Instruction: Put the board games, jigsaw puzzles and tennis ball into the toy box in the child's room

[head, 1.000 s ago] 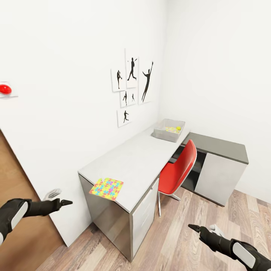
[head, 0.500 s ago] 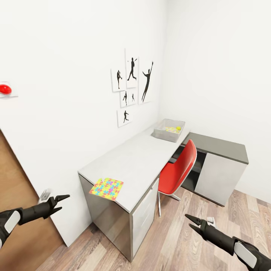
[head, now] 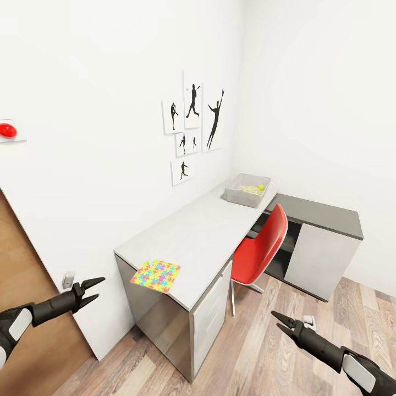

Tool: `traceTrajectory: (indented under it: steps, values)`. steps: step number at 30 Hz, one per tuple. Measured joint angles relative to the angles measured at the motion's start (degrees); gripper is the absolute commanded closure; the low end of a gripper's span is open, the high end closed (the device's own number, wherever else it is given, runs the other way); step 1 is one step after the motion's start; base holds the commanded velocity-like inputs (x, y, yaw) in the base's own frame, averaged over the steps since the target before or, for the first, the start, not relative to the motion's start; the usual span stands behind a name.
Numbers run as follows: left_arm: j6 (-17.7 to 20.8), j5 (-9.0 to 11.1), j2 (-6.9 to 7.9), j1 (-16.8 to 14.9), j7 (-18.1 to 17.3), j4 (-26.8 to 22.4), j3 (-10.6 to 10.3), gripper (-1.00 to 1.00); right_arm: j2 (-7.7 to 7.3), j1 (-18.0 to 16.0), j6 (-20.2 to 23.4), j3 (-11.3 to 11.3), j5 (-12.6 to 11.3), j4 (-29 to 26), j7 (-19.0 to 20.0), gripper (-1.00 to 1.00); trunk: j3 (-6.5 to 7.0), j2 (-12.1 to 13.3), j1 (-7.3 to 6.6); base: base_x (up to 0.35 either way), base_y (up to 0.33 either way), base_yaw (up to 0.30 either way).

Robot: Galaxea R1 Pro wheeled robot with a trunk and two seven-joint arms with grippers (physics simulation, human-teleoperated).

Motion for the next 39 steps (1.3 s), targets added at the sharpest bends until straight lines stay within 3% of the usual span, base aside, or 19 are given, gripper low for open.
traceTrajectory:
  steps: [10, 20, 39]
  values:
    - [-0.09, 0.02, 0.21, 0.00, -1.14, 0.00, -0.05, -1.00, 0.15, 0.00, -0.43, 0.04, 0.03, 0.16, -0.48, -1.00, 0.00, 0.00, 0.00, 0.000, 0.000, 0.000]
    - [0.00, -0.07, 0.66, 0.00, -5.31, 0.01, -0.15, -1.00, 0.20, 0.00, -0.46, 0.05, 0.04, 0.16, -0.45, -1.00, -1.79, -4.00, 2.19, 0.000, 0.000, 0.000]
    - [0.01, -0.09, 0.64, 0.00, -5.69, 0.01, -0.16, -1.00, 0.34, 0.00, -0.35, 0.20, -0.10, 0.07, 0.68, -1.00, -5.21, -11.62, 6.37, 0.000, 0.000, 0.000]
